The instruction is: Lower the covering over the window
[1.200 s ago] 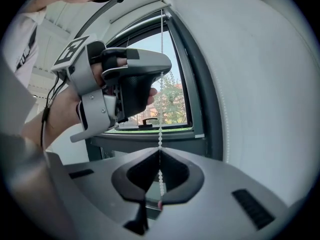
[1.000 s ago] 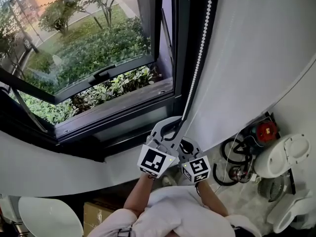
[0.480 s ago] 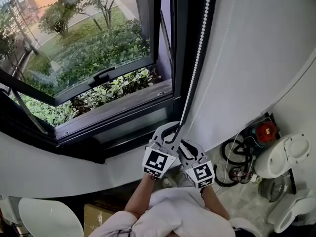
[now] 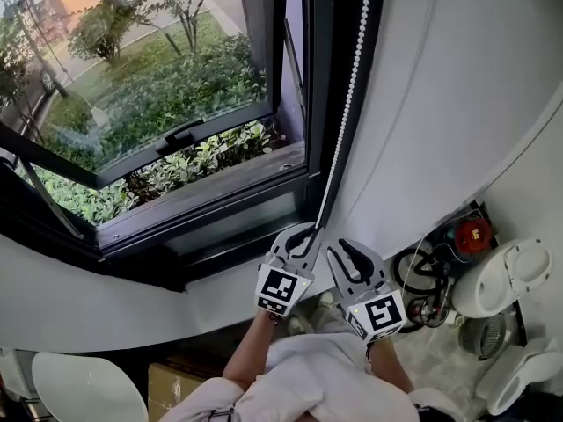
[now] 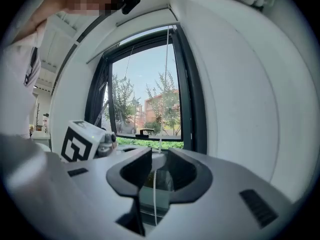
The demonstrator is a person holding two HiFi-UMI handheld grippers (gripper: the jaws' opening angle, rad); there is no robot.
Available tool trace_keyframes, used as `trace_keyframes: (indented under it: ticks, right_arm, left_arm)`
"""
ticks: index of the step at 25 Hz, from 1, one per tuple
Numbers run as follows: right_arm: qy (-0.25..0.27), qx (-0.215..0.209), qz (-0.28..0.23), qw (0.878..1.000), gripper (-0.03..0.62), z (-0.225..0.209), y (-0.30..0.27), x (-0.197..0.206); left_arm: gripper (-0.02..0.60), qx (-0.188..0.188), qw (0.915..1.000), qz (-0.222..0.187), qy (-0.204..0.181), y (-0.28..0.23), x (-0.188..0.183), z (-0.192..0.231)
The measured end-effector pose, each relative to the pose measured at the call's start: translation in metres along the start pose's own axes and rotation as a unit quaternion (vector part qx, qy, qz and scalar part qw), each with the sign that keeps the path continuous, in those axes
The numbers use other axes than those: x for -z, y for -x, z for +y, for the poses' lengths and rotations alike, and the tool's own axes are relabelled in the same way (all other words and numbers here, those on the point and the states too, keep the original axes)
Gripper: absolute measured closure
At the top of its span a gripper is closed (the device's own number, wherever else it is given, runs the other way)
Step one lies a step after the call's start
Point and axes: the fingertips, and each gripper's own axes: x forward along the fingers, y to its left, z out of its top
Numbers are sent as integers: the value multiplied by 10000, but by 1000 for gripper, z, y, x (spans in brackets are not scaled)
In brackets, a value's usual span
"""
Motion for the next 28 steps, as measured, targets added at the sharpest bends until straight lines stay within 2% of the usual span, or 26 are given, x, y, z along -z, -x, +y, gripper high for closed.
trace_keyframes:
  ticks: [8, 17, 24, 28]
  right_arm:
    - [363, 20, -501, 9981, 496, -6, -6, -49]
    - [739, -40, -1024, 9920, 482, -8, -25, -102]
    - [958, -89, -1174, 9884, 484, -15, -43, -125]
    - [697, -189, -1235, 9897, 579, -14, -47, -126]
  left_arm:
    - [560, 65, 9997, 133, 184, -3, 26, -7]
    - [560, 99, 9996, 25, 257, -1, 27, -8]
    - [560, 166, 9995, 12, 255, -4, 28, -15]
    - [560, 208, 9994, 14, 281, -3, 26, -17]
